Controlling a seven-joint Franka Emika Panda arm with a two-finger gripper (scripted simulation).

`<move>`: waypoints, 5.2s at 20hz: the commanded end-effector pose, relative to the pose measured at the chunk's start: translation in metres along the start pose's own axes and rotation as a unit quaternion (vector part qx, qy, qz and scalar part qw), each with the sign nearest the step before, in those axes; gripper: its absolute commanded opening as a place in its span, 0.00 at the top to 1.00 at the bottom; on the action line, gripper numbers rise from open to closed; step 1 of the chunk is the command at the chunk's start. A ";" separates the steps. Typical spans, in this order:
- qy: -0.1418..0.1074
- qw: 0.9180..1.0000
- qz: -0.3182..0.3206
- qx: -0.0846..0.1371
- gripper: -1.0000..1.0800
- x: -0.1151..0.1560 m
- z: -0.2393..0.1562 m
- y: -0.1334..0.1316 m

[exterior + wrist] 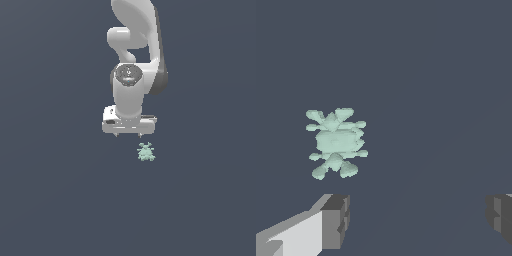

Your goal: Pick up the object and move it to a goal position.

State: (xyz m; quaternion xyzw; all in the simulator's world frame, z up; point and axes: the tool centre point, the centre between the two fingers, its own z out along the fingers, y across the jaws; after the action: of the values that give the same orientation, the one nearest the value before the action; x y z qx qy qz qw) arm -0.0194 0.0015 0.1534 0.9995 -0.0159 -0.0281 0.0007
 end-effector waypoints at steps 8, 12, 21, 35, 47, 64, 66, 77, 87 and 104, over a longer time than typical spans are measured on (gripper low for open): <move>0.000 1.000 0.000 0.000 0.04 0.000 0.000 0.000; 0.000 1.000 0.000 0.000 0.04 0.000 0.000 0.000; -0.015 1.000 -0.009 0.015 0.04 -0.004 0.006 -0.016; 0.012 1.000 -0.029 0.003 0.04 0.015 0.038 -0.056; 0.026 0.999 -0.042 0.000 0.04 0.023 0.059 -0.083; 0.028 0.999 -0.042 0.000 1.00 0.026 0.109 -0.084; 0.028 0.999 -0.042 0.000 1.00 0.026 0.109 -0.084; 0.028 0.999 -0.042 0.000 1.00 0.026 0.107 -0.085; 0.028 0.999 -0.042 0.000 1.00 0.008 0.073 -0.094; 0.028 0.999 -0.042 -0.001 1.00 -0.067 -0.070 -0.136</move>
State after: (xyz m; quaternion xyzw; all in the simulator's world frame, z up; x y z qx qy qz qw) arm -0.0706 0.1355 0.2115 0.9997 0.0261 0.0002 0.0008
